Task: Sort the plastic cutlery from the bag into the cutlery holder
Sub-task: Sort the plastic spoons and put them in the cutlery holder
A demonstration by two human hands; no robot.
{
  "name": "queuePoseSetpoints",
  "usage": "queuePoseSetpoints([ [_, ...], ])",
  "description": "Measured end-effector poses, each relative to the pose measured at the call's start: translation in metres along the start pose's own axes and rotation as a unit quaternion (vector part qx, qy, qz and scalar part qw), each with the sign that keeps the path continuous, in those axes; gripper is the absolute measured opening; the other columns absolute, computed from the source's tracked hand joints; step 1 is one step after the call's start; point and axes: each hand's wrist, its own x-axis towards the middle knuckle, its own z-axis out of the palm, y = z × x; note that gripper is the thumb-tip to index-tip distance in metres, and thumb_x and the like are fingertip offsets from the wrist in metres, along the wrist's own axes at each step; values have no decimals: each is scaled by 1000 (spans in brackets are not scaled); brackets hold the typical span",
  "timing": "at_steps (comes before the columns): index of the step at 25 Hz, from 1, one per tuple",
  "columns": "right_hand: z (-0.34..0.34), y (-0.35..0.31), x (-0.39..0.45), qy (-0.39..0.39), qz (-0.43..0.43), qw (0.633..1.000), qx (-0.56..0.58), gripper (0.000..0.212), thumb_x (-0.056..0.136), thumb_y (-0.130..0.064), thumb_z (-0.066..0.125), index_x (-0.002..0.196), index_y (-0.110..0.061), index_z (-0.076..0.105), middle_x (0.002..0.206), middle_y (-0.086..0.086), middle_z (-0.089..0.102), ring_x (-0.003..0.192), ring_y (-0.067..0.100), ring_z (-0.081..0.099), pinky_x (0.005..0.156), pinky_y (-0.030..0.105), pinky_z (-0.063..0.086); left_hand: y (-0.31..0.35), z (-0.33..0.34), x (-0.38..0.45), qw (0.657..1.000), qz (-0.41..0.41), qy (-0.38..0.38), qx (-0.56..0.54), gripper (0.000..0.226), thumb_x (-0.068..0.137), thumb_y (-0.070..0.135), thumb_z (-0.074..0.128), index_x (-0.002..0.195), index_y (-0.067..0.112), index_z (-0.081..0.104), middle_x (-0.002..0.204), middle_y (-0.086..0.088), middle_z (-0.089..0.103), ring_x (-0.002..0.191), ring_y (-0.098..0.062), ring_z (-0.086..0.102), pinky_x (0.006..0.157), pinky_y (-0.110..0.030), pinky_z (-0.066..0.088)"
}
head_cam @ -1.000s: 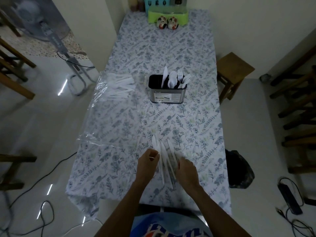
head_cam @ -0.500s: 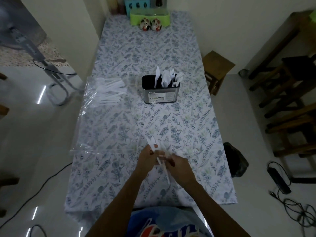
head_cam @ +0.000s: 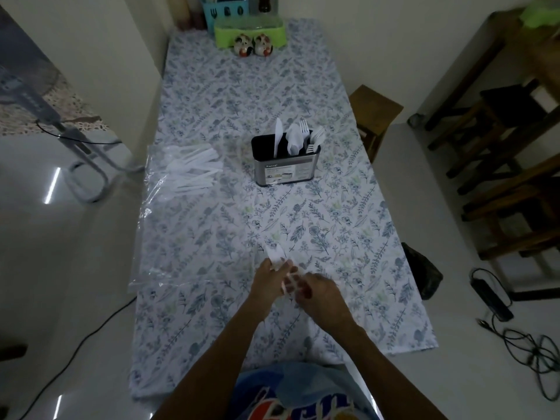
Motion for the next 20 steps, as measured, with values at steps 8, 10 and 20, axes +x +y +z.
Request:
queuePoseSetpoints([
  [8, 6, 32, -14, -4, 110, 989, -95, 16, 98, -25, 61, 99, -9, 60, 86, 7, 67, 77, 21, 64, 62, 24, 42, -12, -23, 8, 993, 24, 80, 80, 21, 106, 24, 50, 109, 3, 53, 76, -7, 63, 50, -12, 52, 44, -23, 44],
  [10, 4, 22, -12, 28, 122, 989, -75, 13, 95, -20, 63, 89, -9, 59, 79, 5, 64, 68, 17, 60, 56, 19, 38, -14, -28, 9, 994, 14, 68, 83, 29, 102, 25, 59, 114, 0, 57, 79, -7, 65, 54, -13, 55, 47, -25, 45],
  [20, 20, -4, 0, 9, 112, 994, -1, 23, 97, -33, 62, 96, -11, 56, 87, 4, 59, 71, 13, 53, 55, 15, 35, -13, -36, 2, 990, 56, 84, 97, 27, 105, 25, 49, 101, 1, 61, 80, -13, 66, 62, -19, 65, 58, -32, 59],
])
